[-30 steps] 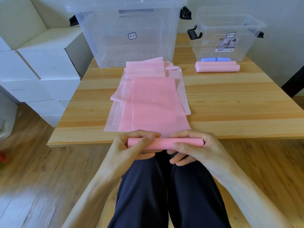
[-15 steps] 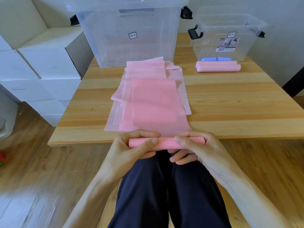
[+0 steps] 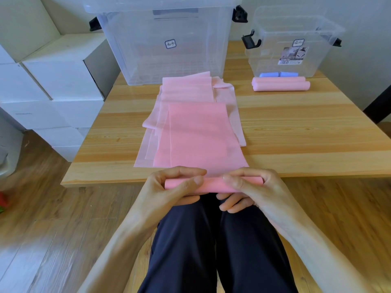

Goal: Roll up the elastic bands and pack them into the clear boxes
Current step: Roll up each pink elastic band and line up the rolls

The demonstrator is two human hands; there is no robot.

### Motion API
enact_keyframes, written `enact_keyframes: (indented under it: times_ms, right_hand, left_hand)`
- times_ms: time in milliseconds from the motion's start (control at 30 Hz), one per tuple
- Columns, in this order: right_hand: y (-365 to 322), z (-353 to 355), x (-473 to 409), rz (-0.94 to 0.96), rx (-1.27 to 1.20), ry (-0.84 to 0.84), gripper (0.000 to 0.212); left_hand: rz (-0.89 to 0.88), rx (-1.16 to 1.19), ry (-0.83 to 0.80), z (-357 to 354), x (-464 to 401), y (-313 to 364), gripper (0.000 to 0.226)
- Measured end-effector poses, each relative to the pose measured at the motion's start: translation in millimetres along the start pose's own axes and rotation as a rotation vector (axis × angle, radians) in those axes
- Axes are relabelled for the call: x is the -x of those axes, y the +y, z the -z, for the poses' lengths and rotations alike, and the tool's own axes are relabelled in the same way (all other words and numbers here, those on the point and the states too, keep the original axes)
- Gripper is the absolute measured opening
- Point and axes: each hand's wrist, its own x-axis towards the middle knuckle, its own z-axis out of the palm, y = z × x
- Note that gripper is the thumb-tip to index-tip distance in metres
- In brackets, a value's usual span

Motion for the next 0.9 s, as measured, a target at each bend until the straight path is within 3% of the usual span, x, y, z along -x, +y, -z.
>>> enact_keyframes:
  times_ms: [167, 533, 800, 900]
  right_hand:
    - [-0.3, -0.2, 1.2, -0.003, -0.016, -0.022, 0.032]
    - [0.1, -0.8, 0.0, 0.006, -0.011, 0.008, 0.027]
    - [-1.2, -0.3, -0.7, 0.009, -0.012, -0.007, 0.035]
    - [-1.3, -0.5, -1.2, 0.028, 0.001, 0.007, 0.027]
  left_hand:
    - [-0.014, -0.035, 0.014, -0.2, -0.5, -0.6, 0.032]
    - [-0.022, -0.025, -0.003, -0.6, 0.2, -1.7, 0.037]
    - [-0.051, 0.009, 0.026, 1.4, -1.3, -3.7, 0.027]
    - [-0.038, 0.033, -0.013, 1.5, -0.1, -2.7, 0.025]
